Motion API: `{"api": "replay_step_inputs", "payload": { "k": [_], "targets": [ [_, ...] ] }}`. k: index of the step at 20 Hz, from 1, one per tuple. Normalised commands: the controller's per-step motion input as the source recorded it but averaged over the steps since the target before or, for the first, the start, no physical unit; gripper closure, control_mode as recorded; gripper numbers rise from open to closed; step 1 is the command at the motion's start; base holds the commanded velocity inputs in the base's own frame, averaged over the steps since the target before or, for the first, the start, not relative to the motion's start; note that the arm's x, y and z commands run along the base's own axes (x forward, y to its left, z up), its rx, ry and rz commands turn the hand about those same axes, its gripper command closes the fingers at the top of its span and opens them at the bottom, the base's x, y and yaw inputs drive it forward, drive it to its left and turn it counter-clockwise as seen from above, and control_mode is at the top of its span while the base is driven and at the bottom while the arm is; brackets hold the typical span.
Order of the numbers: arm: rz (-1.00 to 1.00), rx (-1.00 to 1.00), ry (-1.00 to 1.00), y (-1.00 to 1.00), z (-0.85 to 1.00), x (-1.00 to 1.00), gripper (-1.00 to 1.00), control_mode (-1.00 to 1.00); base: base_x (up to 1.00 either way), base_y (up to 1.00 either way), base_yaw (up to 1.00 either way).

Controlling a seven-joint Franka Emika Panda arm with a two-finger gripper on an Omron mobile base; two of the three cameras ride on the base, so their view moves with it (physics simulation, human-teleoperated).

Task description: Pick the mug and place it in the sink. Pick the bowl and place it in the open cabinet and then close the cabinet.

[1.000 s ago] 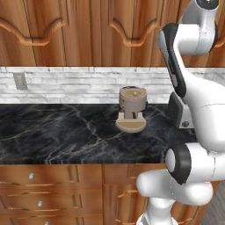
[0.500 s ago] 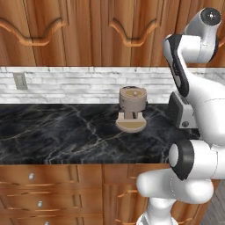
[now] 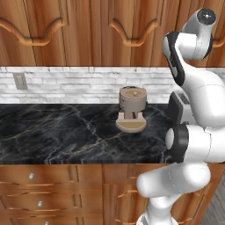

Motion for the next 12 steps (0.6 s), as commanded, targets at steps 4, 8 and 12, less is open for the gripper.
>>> {"api": "replay_step_inputs", "payload": {
  "k": [4,8,12],
  "targets": [
    [0.00,0.00,0.00,-0.01,0.00,0.28,-1.00,-1.00,0.00,0.00,0.00],
    [0.00,0.00,-0.04,0.00,-0.01,0.34,-1.00,-1.00,0.00,0.00,0.00],
    [0.00,0.01,-0.13,0.00,-0.03,0.30,-1.00,-1.00,0.00,0.00,0.00]
  ]
}}
